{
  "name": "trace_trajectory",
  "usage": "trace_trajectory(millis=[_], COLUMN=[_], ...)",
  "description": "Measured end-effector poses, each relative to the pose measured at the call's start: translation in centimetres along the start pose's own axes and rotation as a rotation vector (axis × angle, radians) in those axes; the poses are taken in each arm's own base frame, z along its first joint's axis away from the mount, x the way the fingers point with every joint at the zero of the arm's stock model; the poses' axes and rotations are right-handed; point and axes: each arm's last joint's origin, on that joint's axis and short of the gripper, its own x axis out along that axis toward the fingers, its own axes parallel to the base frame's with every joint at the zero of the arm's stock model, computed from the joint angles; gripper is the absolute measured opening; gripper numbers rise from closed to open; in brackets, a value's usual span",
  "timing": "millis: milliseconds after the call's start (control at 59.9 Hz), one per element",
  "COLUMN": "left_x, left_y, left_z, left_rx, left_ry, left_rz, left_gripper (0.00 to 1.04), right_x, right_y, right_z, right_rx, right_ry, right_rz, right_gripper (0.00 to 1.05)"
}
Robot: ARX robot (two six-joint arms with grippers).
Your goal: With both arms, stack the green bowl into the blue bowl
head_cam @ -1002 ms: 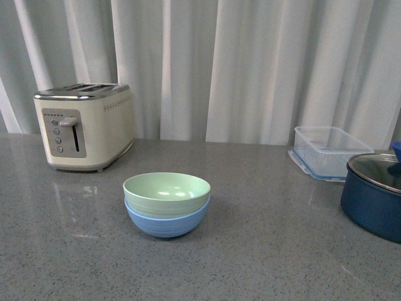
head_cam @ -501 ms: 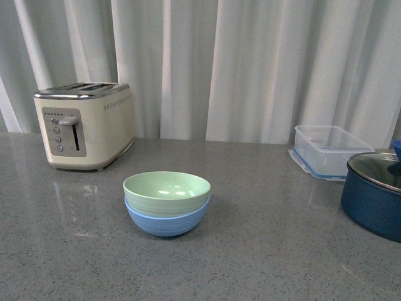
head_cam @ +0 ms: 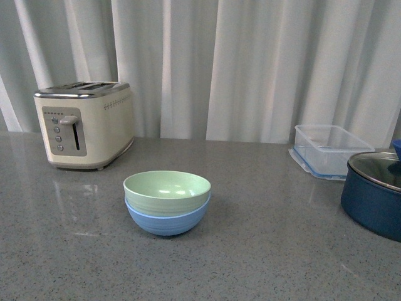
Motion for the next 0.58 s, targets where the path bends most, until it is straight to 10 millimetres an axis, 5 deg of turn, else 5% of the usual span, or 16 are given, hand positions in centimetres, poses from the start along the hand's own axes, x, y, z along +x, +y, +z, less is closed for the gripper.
trace_trajectory(millis=[585], left_x=[0.0], left_y=[0.0], left_z=[0.0], left_rx=[0.0], left_ry=[0.0], left_rz=[0.0], left_gripper=[0.98], right_x=[0.0], right_y=[0.0], right_z=[0.0], right_rx=[0.0], right_ry=[0.0], right_rz=[0.0], right_gripper=[0.95])
